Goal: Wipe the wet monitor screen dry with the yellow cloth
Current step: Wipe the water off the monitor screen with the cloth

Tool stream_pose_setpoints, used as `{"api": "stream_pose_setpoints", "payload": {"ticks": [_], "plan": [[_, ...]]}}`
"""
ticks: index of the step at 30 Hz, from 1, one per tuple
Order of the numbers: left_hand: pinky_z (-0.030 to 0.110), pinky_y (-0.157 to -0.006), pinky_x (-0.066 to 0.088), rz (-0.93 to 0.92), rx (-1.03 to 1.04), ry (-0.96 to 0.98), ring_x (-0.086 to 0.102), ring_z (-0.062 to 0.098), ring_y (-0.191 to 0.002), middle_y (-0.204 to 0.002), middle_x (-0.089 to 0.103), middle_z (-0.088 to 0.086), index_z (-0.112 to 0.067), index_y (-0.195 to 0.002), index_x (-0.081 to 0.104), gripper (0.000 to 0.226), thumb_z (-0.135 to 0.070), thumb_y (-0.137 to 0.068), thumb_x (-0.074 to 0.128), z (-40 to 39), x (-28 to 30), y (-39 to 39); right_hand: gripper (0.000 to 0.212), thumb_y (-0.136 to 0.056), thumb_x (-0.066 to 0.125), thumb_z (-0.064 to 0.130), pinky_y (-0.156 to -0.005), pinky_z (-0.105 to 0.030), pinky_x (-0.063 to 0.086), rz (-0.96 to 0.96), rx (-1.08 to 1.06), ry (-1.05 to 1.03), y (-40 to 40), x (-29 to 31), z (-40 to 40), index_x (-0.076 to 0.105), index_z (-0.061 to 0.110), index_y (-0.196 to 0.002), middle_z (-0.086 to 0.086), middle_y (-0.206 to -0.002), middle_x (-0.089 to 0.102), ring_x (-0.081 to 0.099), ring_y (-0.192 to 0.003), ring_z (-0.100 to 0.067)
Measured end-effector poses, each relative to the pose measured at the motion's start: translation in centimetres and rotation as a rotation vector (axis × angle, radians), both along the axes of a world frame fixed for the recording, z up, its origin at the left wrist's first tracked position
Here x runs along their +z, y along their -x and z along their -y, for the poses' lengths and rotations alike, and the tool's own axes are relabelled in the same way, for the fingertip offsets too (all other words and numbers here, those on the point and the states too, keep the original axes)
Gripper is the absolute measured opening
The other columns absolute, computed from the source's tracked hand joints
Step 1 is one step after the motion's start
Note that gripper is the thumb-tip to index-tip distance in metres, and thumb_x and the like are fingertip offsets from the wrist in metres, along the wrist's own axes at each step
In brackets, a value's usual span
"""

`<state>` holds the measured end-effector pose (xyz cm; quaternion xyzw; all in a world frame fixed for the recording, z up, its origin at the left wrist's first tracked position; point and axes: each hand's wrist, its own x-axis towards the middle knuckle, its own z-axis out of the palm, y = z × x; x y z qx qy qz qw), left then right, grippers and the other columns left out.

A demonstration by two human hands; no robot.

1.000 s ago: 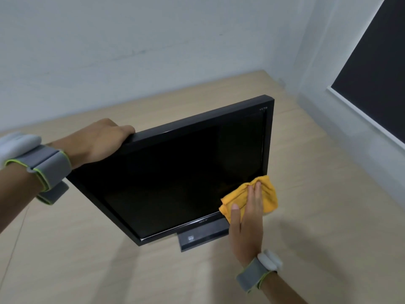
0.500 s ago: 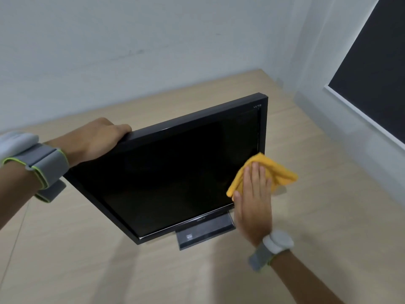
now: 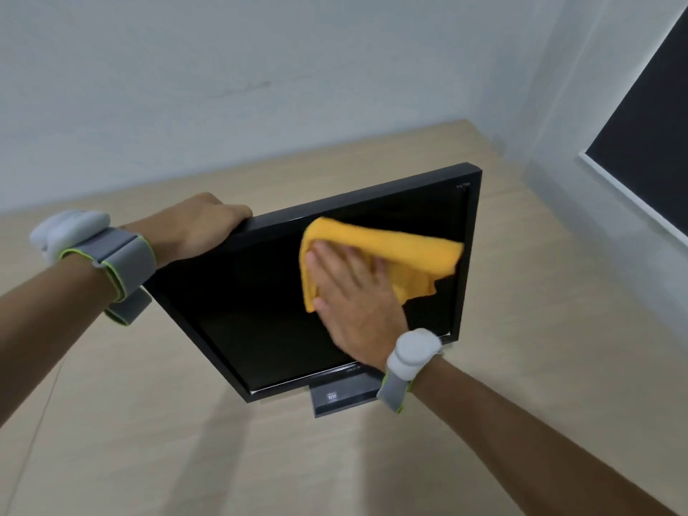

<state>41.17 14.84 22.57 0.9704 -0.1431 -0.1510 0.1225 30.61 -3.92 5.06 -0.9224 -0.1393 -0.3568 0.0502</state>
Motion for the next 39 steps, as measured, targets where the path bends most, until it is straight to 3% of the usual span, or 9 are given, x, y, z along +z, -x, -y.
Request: {"api": "stream_pose_setpoints", "payload": {"ticks": [3, 6, 11, 14, 18, 20, 25, 32, 39], "plan": [[0.033, -0.063, 0.034, 0.017, -0.006, -0.018, 0.053, 0.026, -0.075, -0.086, 0.054, 0.012, -0.011, -0.079, 0.057, 0.032, -0.021, -0.099, 0.036, -0.1, 0.0, 0.1, 0.071, -0.097, 0.046, 0.015, -0.123, -0.036, 0.007, -0.097, 0.298, 0.185, 0.2, -2.2, -4.7, 0.012, 0.014, -0.159, -0.001, -0.167, 0.001, 0.017, -0.150, -0.022], [0.033, -0.061, 0.034, 0.011, -0.010, -0.041, 0.053, 0.027, -0.075, -0.084, 0.054, 0.012, -0.012, -0.079, 0.058, 0.031, -0.021, -0.099, 0.035, 0.1, 0.2, 0.2, 0.065, -0.099, 0.029, 0.012, -0.112, -0.047, 0.036, -0.109, 0.364, 0.398, 1.9, -5.8, -7.9, 0.006, 0.018, -0.160, -0.004, -0.168, 0.002, 0.015, -0.153, -0.026], [0.032, -0.060, 0.033, 0.015, -0.043, -0.099, 0.051, 0.029, -0.074, -0.083, 0.052, 0.014, -0.012, -0.072, 0.053, 0.032, -0.027, -0.094, 0.036, 0.1, 0.4, 0.0, 0.071, -0.097, 0.032, 0.029, -0.121, -0.062, 0.009, -0.059, 0.284, 0.550, 3.4, -7.9, -10.8, 0.006, 0.005, -0.158, -0.021, -0.165, 0.000, 0.000, -0.153, -0.038], [0.032, -0.058, 0.030, 0.028, -0.037, -0.095, 0.050, 0.028, -0.071, -0.082, 0.050, 0.013, -0.012, -0.069, 0.051, 0.032, -0.023, -0.095, 0.037, 0.3, 0.3, -0.3, 0.069, -0.097, 0.031, 0.029, -0.119, -0.066, -0.003, -0.014, 0.264, 0.544, 4.0, -8.7, -10.4, 0.010, 0.003, -0.157, -0.022, -0.165, 0.005, 0.002, -0.152, -0.041], [0.030, -0.059, 0.032, 0.043, -0.047, -0.123, 0.050, 0.026, -0.073, -0.083, 0.050, 0.011, -0.016, -0.070, 0.052, 0.032, -0.017, -0.097, 0.037, 0.2, 0.3, -0.3, 0.060, -0.101, 0.025, 0.028, -0.109, -0.048, 0.038, -0.178, 0.312, 0.498, 6.0, -10.2, -9.1, 0.017, 0.015, -0.158, -0.010, -0.164, 0.021, 0.021, -0.150, -0.034], [0.031, -0.060, 0.033, 0.042, -0.056, -0.128, 0.051, 0.026, -0.072, -0.083, 0.051, 0.011, -0.017, -0.071, 0.053, 0.031, -0.016, -0.098, 0.037, 0.2, 0.3, -0.4, 0.056, -0.101, 0.018, 0.023, -0.102, -0.038, 0.046, -0.270, 0.339, 0.422, 6.9, -10.6, -9.1, 0.023, 0.018, -0.157, -0.002, -0.158, 0.036, 0.038, -0.142, -0.025], [0.032, -0.059, 0.033, 0.042, -0.063, -0.102, 0.052, 0.027, -0.072, -0.081, 0.051, 0.011, -0.015, -0.072, 0.053, 0.031, -0.018, -0.098, 0.036, 0.1, 0.2, -0.2, 0.054, -0.100, 0.022, 0.023, -0.110, -0.037, 0.039, -0.375, 0.303, 0.391, 8.2, -10.9, -8.4, 0.029, 0.008, -0.151, -0.004, -0.142, 0.049, 0.050, -0.127, -0.025], [0.033, -0.058, 0.034, 0.030, -0.028, -0.033, 0.051, 0.031, -0.070, -0.079, 0.053, 0.016, -0.014, -0.066, 0.049, 0.036, -0.021, -0.099, 0.037, 0.4, 0.3, 0.4, 0.035, -0.101, 0.040, 0.018, -0.078, -0.031, 0.055, -0.354, 0.195, 0.080, 8.6, -10.0, -1.9, 0.058, 0.014, -0.131, 0.000, -0.114, 0.066, 0.062, -0.099, -0.020], [0.036, -0.061, 0.035, 0.019, 0.020, -0.008, 0.053, 0.035, -0.072, -0.081, 0.057, 0.019, -0.005, -0.073, 0.056, 0.041, -0.033, -0.096, 0.036, 0.5, 0.3, 0.3, 0.034, -0.096, 0.048, 0.019, -0.082, -0.034, 0.059, -0.311, 0.065, 0.152, 9.6, -9.4, 6.1, 0.070, 0.011, -0.122, -0.005, -0.112, 0.072, 0.069, -0.100, -0.025]]}}
